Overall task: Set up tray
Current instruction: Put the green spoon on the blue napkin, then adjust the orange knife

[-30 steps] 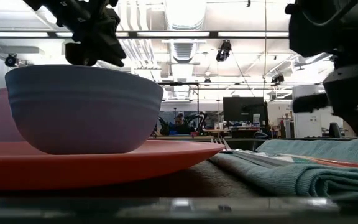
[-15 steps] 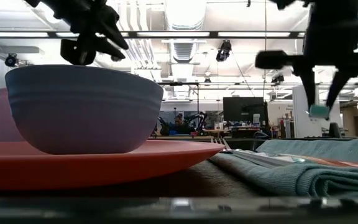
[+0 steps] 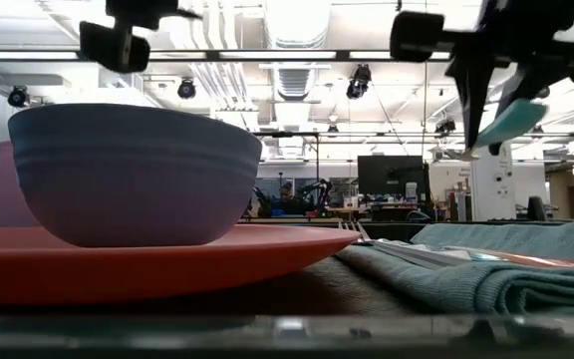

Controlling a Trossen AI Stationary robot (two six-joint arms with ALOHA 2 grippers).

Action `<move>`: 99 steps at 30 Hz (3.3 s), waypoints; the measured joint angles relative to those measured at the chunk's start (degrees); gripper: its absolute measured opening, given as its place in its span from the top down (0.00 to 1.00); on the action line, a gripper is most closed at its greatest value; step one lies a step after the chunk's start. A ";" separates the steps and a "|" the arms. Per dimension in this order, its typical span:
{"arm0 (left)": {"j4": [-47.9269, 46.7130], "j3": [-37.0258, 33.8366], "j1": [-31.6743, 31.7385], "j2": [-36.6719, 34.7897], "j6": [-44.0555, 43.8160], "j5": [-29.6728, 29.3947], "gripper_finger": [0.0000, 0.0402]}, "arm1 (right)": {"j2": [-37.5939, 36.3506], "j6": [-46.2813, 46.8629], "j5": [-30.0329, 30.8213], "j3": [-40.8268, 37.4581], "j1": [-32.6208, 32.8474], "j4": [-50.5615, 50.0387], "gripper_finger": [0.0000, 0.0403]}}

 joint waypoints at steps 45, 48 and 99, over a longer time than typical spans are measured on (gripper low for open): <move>17.63 0.00 -4.90 0.04 15.08 -5.68 0.83 | 21.00 -3.59 -8.76 10.03 3.70 9.69 0.89; 17.62 -0.14 -4.90 0.02 15.50 -5.68 0.83 | 20.89 -3.80 -9.24 9.36 3.57 10.30 0.89; 16.77 -0.67 -4.90 0.17 15.71 -5.75 0.83 | 20.09 55.98 -4.49 12.77 3.96 10.10 0.72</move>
